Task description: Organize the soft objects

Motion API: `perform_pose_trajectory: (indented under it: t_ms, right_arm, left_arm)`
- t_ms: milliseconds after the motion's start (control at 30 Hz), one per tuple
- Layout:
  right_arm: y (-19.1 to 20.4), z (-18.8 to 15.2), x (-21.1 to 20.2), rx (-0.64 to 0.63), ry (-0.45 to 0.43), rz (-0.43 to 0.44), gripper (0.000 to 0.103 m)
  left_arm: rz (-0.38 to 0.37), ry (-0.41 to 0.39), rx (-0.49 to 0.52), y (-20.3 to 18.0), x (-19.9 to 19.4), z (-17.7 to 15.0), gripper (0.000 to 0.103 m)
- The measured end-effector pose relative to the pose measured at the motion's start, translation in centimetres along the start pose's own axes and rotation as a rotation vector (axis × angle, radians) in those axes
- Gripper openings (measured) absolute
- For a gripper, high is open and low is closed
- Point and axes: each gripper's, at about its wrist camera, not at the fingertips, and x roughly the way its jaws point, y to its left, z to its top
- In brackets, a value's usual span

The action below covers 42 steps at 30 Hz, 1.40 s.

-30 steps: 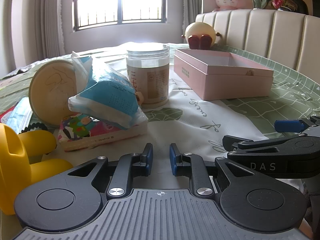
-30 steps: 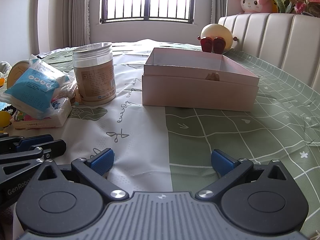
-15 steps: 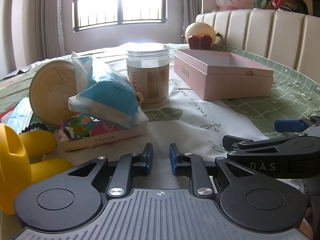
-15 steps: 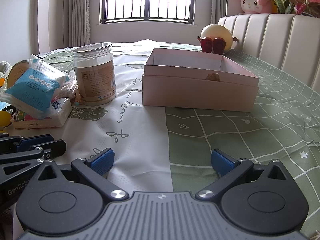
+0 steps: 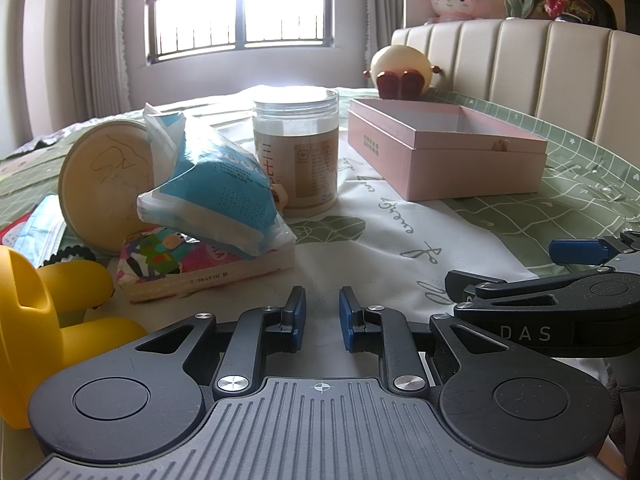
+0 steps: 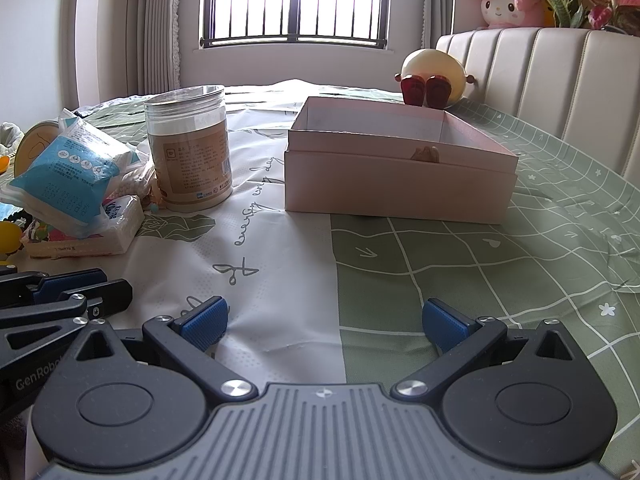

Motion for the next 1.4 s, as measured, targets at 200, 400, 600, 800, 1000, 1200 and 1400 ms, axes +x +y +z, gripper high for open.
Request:
perform_pose_trajectory:
  t_ms: [200, 400, 600, 800, 1000, 1200, 1400]
  right_arm:
    - [0.0, 0.0, 0.0, 0.0, 0.0, 0.001, 0.103]
    - [0.0, 0.0, 0.1, 0.0, 0.0, 0.001, 0.103]
    - [-0.1, 0.1, -0.2, 0.001, 0.0, 0.0, 0.103]
    - [0.2, 0.2, -0.4, 0.002, 0.004, -0.001, 0.103]
    - [-1.1, 1.3, 0.6, 0.038, 0.099, 0.074, 0.103]
    - [-1.9, 3.3, 2.0, 0.021, 0.267, 0.141, 0.103]
    - [-0.8, 3.8, 2.7, -0.027, 0.335, 0.1, 0.103]
  left_arm:
    - [0.0, 0.0, 0.0, 0.0, 0.0, 0.0, 0.021]
    - [0.0, -0.001, 0.001, 0.0, 0.0, 0.0, 0.021]
    - [0.0, -0.001, -0.001, -0.1, 0.1, 0.1, 0.021]
    - [-0.001, -0.001, -0.004, 0.0, 0.1, 0.1, 0.021]
    - [-0.004, -0.03, -0.015, 0.4, -0.7, -0.3, 0.021]
    - [-0.036, -0.113, -0.023, 0.8, -2.6, -0.5, 0.02]
    - [-0.217, -0.146, -0.072, 4.1, -7.9, 1.7, 0.021]
